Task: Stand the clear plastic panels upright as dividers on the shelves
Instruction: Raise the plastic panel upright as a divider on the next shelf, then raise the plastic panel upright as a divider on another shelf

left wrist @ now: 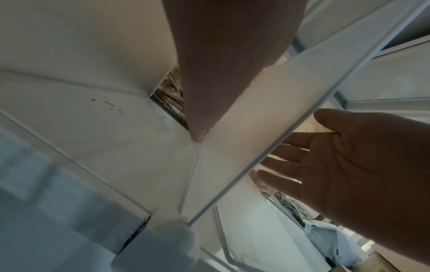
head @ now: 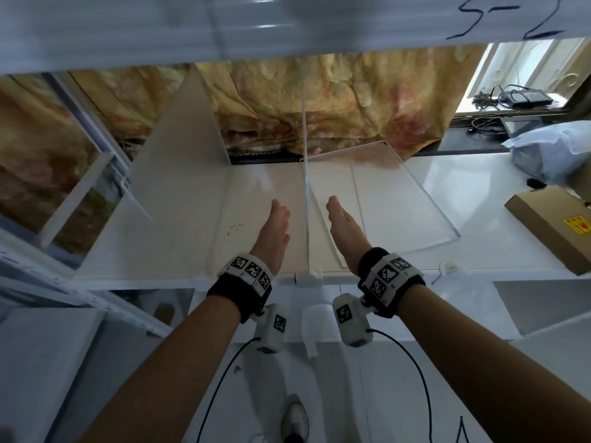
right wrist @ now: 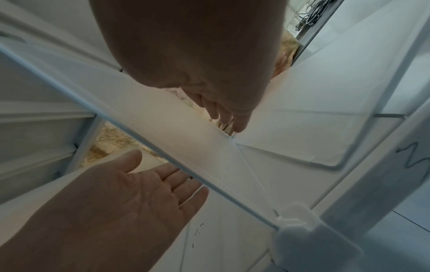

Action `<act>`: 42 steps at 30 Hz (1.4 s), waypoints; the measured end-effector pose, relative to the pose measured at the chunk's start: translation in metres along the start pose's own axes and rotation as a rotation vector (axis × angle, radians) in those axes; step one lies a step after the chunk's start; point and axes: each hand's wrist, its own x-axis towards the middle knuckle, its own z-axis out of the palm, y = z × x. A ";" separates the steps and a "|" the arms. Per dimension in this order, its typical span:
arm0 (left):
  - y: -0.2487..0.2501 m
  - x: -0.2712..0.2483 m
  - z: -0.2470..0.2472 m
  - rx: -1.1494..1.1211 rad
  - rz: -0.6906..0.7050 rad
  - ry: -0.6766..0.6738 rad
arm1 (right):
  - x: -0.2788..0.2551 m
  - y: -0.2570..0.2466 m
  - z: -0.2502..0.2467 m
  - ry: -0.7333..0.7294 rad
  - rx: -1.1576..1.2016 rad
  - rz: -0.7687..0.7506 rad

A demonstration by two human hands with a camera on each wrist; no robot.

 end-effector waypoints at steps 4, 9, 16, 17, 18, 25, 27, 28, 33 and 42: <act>-0.007 -0.017 0.013 -0.019 0.027 0.054 | -0.004 0.007 -0.019 -0.022 0.025 -0.018; -0.028 -0.039 0.035 -0.037 0.060 0.313 | -0.017 0.021 -0.047 -0.030 0.019 -0.029; -0.091 -0.059 0.051 0.037 -0.192 0.602 | -0.027 0.045 -0.096 0.030 -0.084 -0.008; -0.099 -0.062 0.057 0.019 -0.232 0.576 | -0.026 0.048 -0.104 0.042 -0.090 0.005; -0.103 -0.065 0.065 0.011 -0.269 0.528 | -0.025 0.051 -0.110 0.054 -0.101 0.015; -0.099 -0.026 0.118 0.071 -0.231 0.303 | -0.009 0.073 -0.142 0.102 -0.164 0.107; -0.098 -0.011 0.128 0.078 -0.222 0.304 | -0.006 0.080 -0.156 0.131 -0.196 0.131; -0.098 -0.004 0.132 0.069 -0.220 0.307 | -0.003 0.084 -0.163 0.146 -0.199 0.141; -0.103 0.028 0.153 0.002 -0.244 0.266 | 0.021 0.095 -0.208 0.295 -0.305 0.132; -0.116 0.039 0.199 0.013 -0.252 0.116 | 0.031 0.117 -0.254 0.291 -0.470 0.150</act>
